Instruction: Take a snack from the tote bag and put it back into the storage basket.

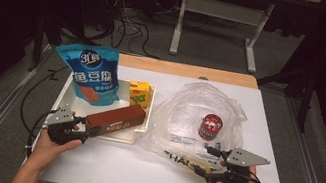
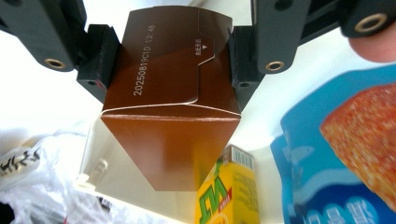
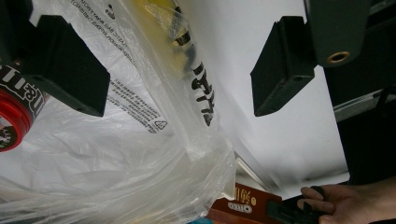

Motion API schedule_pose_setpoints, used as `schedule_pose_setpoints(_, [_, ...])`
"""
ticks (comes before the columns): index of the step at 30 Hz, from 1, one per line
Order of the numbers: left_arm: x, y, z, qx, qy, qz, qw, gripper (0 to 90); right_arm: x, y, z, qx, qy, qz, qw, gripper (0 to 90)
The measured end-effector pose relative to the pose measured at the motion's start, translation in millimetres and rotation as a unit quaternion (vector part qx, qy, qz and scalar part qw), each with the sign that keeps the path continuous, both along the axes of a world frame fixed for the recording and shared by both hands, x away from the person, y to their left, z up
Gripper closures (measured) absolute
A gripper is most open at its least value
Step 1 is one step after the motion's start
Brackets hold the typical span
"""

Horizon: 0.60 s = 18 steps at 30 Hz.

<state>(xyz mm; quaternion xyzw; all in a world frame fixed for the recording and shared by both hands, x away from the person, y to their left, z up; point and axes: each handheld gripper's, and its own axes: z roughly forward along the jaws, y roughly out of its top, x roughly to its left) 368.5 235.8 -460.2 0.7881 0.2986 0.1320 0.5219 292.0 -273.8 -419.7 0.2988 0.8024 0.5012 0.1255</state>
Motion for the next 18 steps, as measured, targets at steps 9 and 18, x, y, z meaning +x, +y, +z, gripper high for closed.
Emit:
schedule_pose_setpoints(9, [0.9, -5.8, -5.8, 0.008, 0.012, -0.005, 0.9999, 43.6, -0.2, 0.9, -0.6, -0.003, 0.001, 0.0, 1.0, 20.2])
schedule_pose_setpoints(18, [-11.2, -3.2, 11.3, -0.003, 0.007, 0.049, 0.9988, 24.2, -1.6, 0.3, -1.0, -0.007, 0.0, -0.001, 1.0, 20.2])
